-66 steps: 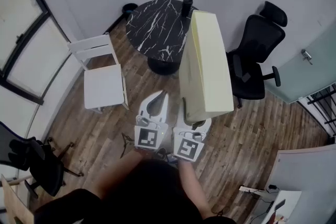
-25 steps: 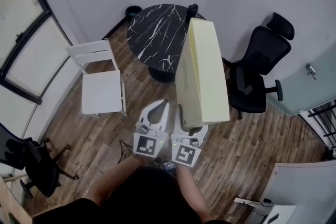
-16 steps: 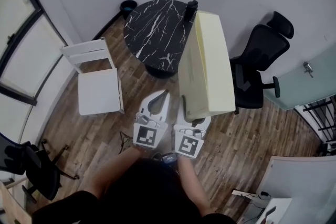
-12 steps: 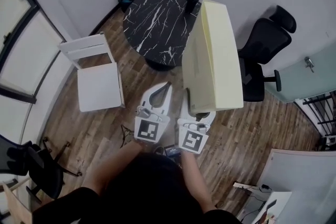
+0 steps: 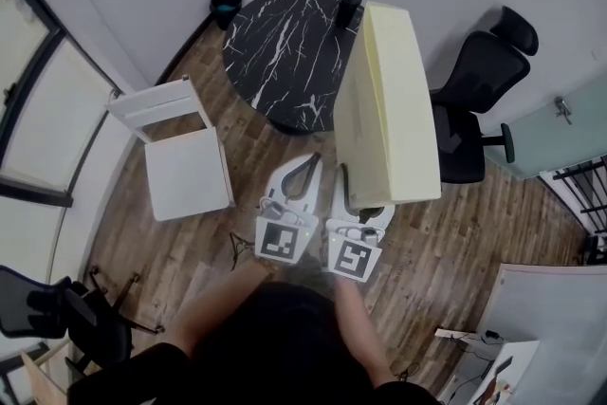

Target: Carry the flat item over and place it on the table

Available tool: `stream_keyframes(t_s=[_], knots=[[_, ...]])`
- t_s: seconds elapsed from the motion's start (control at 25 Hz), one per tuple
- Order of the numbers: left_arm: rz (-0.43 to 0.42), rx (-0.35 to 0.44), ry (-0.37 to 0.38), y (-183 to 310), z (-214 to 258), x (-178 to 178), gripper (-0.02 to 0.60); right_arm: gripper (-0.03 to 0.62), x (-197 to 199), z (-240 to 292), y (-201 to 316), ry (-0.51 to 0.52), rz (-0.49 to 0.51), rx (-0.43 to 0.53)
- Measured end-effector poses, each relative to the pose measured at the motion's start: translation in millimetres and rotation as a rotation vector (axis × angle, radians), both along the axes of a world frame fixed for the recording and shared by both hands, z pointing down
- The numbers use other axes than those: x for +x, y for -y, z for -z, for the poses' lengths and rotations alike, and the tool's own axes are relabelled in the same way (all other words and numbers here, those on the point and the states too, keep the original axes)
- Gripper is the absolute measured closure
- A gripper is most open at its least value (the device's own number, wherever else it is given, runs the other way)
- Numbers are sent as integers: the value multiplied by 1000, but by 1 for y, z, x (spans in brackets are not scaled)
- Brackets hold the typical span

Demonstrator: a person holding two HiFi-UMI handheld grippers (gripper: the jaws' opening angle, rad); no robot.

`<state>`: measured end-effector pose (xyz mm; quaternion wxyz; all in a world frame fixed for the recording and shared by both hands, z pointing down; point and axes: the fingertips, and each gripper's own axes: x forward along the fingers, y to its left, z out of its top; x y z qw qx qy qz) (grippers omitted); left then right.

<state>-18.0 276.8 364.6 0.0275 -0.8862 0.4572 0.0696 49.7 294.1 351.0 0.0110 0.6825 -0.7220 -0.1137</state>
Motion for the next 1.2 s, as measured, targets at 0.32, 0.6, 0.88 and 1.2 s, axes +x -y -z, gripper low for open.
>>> stream_keyframes(t_s=[0.32, 0.6, 0.88, 1.2], knots=[[29, -44, 17, 38, -4, 27, 581, 324, 24, 0, 42, 12, 39, 11], [77, -39, 39, 78, -2, 48, 580, 324, 44, -4, 87, 19, 99, 8], [133, -40, 53, 117, -7, 60, 580, 324, 52, -11, 130, 16, 169, -4], [202, -55, 77, 149, -15, 52, 580, 324, 50, -19, 167, 41, 243, -25]])
